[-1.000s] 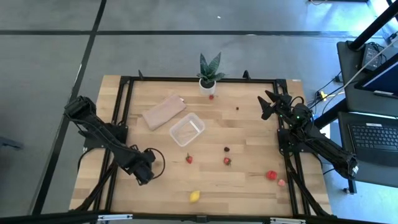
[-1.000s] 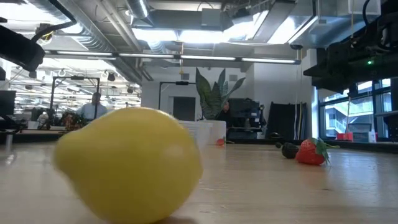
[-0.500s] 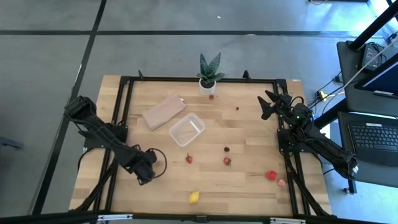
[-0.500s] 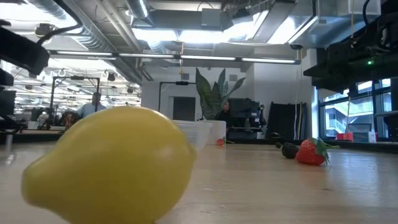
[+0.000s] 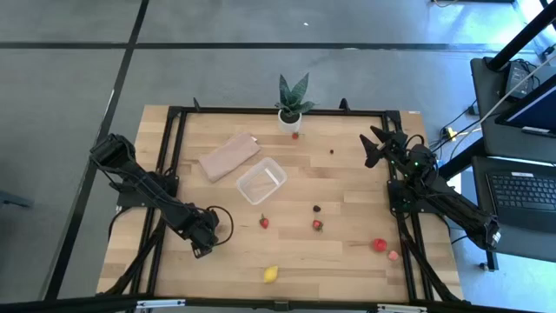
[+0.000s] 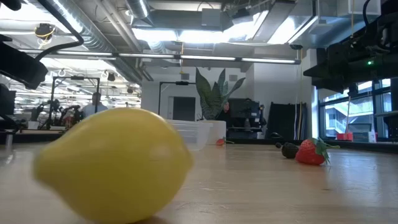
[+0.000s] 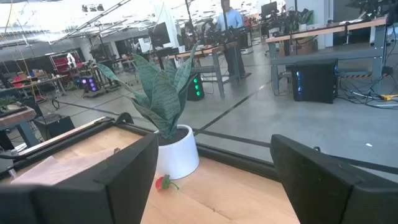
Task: Pick and placing Produce into tupperware
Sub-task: Put the left black mulberry into the transparent bin
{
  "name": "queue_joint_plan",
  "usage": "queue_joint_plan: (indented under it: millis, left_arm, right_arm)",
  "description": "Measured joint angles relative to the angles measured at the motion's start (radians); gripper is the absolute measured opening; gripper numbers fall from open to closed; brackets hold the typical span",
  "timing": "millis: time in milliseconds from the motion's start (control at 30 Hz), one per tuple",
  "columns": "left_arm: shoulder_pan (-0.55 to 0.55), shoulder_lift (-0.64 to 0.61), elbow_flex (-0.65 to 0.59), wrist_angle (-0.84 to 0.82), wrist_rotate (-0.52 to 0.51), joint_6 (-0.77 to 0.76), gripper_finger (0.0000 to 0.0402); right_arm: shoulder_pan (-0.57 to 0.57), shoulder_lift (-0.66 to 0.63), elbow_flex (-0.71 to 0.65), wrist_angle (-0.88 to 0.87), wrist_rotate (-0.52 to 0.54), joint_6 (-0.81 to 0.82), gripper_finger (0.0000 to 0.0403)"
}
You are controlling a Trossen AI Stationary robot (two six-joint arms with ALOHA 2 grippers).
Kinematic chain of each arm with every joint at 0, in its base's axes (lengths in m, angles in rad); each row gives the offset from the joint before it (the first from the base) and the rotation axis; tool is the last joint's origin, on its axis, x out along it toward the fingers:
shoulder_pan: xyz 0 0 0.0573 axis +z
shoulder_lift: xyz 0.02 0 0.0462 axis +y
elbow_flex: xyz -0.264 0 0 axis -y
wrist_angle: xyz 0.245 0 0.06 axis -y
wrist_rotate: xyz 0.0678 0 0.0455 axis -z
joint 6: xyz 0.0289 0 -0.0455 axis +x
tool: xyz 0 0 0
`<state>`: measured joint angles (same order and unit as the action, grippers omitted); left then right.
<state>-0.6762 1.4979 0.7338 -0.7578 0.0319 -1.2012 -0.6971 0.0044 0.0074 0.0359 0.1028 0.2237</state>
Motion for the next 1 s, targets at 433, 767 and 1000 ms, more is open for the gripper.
queue_joint_plan:
  millis: [433,767,1000]
  left_arm:
    - [0.000,0.000,0.000,0.000,-0.015,0.000,0.0189]
    - [0.000,0.000,0.000,0.014,-0.015,-0.001,0.0157]
    - [0.000,0.000,0.000,0.014,-0.016,-0.001,0.0124]
  right_arm:
    - [0.000,0.000,0.000,0.000,0.000,-0.023,0.0312]
    - [0.000,0.000,0.000,0.000,0.000,-0.023,0.0312]
    - [0.000,0.000,0.000,0.000,0.000,-0.023,0.0312]
